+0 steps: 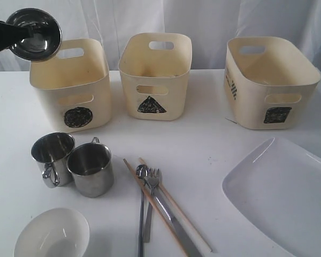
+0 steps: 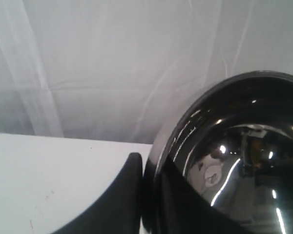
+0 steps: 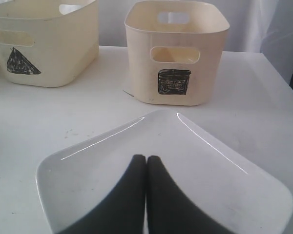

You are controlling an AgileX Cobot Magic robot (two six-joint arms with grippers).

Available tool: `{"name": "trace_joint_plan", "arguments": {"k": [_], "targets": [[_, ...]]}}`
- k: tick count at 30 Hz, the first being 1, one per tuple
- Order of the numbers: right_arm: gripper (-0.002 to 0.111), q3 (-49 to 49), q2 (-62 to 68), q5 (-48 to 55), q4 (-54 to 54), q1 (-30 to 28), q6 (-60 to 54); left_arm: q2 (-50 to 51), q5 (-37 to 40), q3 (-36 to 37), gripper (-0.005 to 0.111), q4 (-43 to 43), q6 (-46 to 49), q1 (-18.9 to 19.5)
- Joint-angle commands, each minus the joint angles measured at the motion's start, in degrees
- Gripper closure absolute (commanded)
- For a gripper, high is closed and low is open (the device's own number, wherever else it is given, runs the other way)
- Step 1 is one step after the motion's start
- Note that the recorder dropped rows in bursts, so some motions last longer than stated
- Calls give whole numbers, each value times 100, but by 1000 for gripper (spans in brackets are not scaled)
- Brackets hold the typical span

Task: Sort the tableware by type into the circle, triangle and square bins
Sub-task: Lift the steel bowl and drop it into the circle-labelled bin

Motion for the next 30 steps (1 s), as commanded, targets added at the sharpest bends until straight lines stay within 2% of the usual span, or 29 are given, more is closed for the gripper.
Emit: {"name": "trace_joint_plan", "arguments": {"k": [1, 5, 7, 8, 9, 10, 12, 16, 18, 21, 22, 24, 26, 28, 30], "targets": [[108, 11, -12, -83, -4, 16, 19, 195, -508, -45, 107, 123, -401, -131], [108, 11, -12, -72, -4, 16, 19, 393, -557, -45, 105, 270, -601, -401], [108, 11, -12, -72, -4, 16, 19, 403, -371, -45, 90, 436, -590, -412], [108, 11, -12, -72, -4, 16, 19, 403, -272, -45, 73, 463, -590, -412], [108, 11, -12, -72, -4, 16, 19, 403, -248, -45, 63, 477, -590, -412], [108, 11, -12, -84, -4, 16, 19, 393, -248, -45, 49, 477, -640, -412], [108, 11, -12, -84, -4, 16, 19, 316, -248, -45, 40, 477, -913, -412], [108, 11, -12, -84, -4, 16, 19, -233, -124, -45, 40, 501, -1004, -412], [108, 11, -12, -84, -4, 16, 19, -591, 606, -45, 40, 569, -1004, -412], [108, 11, -12, -84, -4, 16, 19, -1068, 2353, -45, 40, 599, -993, -467], [108, 11, -12, -84, -4, 16, 19, -1171, 3144, -45, 41, 599, -982, -467], [108, 11, -12, -84, -4, 16, 19, -1346, 4767, -45, 45, 485, -981, -474], [108, 11, -12, -84, -4, 16, 19, -1357, 6017, -15, 53, 299, -772, -474], [108, 11, -12, -84, -4, 16, 19, -1334, 6480, 182, 61, 41, -52, -474], [108, 11, -12, -84, -4, 16, 19, -1270, 6570, 427, 71, -526, 925, -474]]}}
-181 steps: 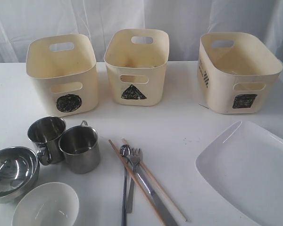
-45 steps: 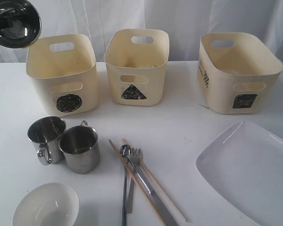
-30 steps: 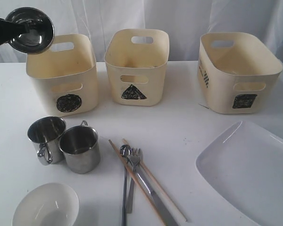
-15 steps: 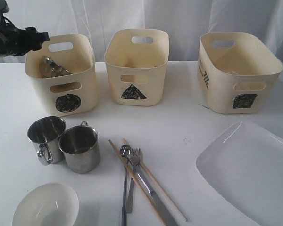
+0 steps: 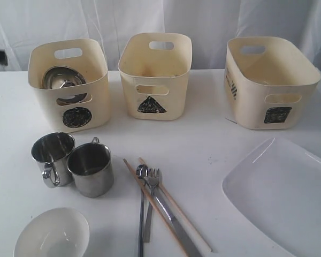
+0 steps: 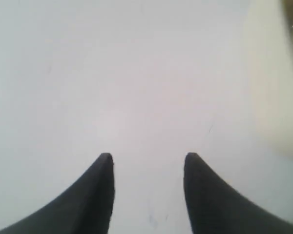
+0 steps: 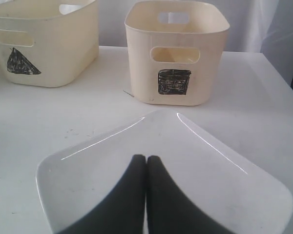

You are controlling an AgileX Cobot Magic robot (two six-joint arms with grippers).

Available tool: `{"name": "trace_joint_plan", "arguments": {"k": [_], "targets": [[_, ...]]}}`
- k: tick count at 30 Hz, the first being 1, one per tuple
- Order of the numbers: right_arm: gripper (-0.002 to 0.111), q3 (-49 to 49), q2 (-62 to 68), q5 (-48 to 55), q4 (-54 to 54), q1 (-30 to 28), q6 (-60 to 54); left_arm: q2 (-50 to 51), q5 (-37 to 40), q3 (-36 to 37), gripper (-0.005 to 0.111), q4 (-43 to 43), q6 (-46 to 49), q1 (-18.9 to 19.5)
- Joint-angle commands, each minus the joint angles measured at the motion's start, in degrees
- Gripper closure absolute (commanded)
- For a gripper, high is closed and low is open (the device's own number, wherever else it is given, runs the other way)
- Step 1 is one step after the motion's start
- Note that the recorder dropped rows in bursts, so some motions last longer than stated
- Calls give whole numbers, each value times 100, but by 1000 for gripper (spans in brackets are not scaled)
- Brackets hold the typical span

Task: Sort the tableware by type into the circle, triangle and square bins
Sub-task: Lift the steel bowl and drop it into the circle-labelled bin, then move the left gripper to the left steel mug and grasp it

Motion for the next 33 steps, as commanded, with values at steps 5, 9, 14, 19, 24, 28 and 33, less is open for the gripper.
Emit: {"name": "trace_joint_plan", "arguments": {"k": [5, 9, 14, 19, 24, 28, 33], "targets": [[108, 11, -12, -84, -4, 16, 19, 134, 829, 992, 87, -2344, 2675, -18], [108, 11, -12, -84, -4, 16, 19, 134, 461, 1461, 89, -2607, 3011, -18], [108, 11, -12, -84, -4, 16, 19, 134, 411, 1681, 89, -2895, 3601, -18], [108, 11, -12, -84, -4, 16, 19, 134, 369, 1723, 89, -3804, 4298, -18], [108, 11, -12, -84, -4, 16, 19, 134, 285, 1723, 89, -4070, 4514, -18], [108, 11, -12, -84, -4, 16, 19, 134, 421, 1723, 89, -4070, 4729, -18], [108, 11, -12, -84, -4, 16, 19, 134, 571, 1723, 77, -4090, 4949, -18]]}}
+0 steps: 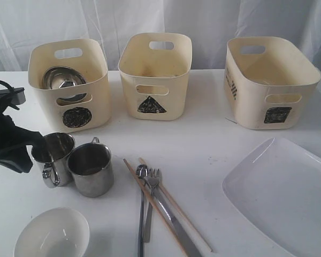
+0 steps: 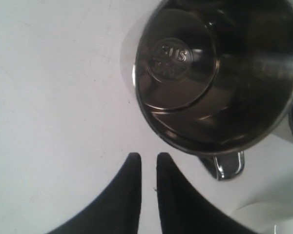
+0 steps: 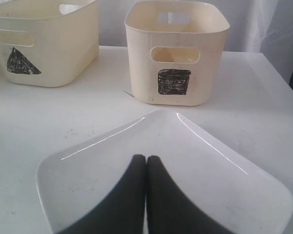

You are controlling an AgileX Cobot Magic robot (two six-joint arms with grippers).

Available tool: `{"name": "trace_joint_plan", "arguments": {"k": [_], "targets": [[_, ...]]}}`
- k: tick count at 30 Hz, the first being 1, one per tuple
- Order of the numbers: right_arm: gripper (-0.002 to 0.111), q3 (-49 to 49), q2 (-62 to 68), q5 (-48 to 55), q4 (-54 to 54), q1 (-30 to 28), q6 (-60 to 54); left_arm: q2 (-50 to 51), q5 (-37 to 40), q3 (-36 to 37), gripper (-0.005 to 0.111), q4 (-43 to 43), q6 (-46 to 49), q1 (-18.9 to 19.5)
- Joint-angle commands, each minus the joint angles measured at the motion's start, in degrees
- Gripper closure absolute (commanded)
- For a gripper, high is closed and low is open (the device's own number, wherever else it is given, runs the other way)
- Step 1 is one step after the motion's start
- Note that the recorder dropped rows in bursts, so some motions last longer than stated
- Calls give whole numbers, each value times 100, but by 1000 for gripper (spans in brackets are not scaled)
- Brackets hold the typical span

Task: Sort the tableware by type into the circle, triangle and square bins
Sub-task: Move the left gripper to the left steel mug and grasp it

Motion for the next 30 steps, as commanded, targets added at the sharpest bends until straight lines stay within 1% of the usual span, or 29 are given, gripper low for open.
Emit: {"name": "trace_joint_plan", "arguments": {"k": [1, 5, 7, 9, 12, 14, 18, 21, 30], "targets": [[108, 11, -12, -84, -4, 16, 19, -34, 253, 30, 70, -149, 288, -4], [108, 11, -12, -84, -4, 16, 19, -44, 333, 30, 42, -239, 367, -4], [108, 11, -12, -84, -4, 16, 19, -44, 306, 30, 36, -255, 367, -4], [108, 11, -12, -84, -4, 16, 19, -44, 230, 30, 36, -300, 367, -4], [108, 11, -12, -84, -4, 16, 35, -44, 44, 30, 37, -616, 420, -4], [108, 11, -12, -84, -4, 16, 105, -44, -340, 30, 38, -795, 429, -4], [108, 11, -12, -84, -4, 16, 105, -44, -1346, 30, 39, -840, 394, -4], [108, 11, -12, -84, -4, 16, 105, -21, -1763, 30, 39, -840, 394, -4], [108, 11, -12, -84, -4, 16, 105, 405, -1497, 41, 39, -857, 371, -4]]}}
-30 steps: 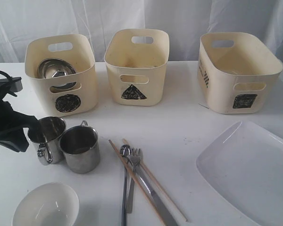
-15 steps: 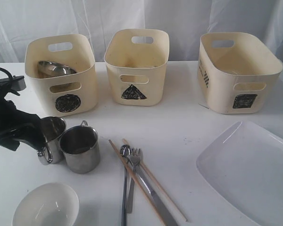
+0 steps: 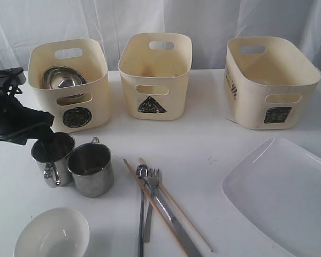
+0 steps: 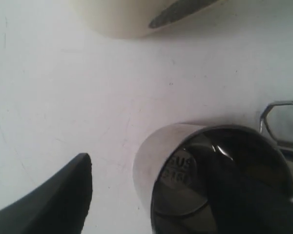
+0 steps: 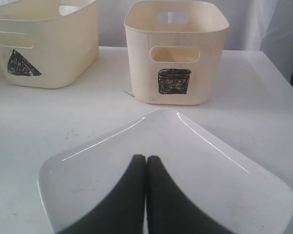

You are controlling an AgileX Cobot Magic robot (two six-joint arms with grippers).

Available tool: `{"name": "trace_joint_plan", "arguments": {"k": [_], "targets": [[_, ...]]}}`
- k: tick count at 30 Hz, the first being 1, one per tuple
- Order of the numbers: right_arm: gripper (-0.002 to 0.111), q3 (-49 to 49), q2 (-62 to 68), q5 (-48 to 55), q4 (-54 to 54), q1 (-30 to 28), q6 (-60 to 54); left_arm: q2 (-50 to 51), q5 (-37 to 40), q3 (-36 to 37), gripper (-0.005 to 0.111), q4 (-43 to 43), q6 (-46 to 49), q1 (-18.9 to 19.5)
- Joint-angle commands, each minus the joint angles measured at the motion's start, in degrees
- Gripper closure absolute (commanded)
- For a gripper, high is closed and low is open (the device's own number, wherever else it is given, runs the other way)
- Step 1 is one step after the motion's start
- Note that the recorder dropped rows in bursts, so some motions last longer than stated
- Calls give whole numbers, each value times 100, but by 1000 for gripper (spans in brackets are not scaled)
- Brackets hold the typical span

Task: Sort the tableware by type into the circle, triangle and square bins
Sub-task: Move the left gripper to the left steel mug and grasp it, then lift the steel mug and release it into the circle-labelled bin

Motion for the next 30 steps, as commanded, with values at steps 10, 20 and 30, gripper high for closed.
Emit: {"name": "trace_joint_plan", "arguments": {"k": [10, 20, 30], "targets": [[108, 11, -12, -84, -4, 16, 26, 534, 280, 41, 54, -95, -29, -4], [108, 11, -12, -84, -4, 16, 26, 429, 464, 30, 107, 115, -29, 9], [108, 11, -12, -84, -4, 16, 26, -1175, 737, -422, 107, 784, -29, 9]]}}
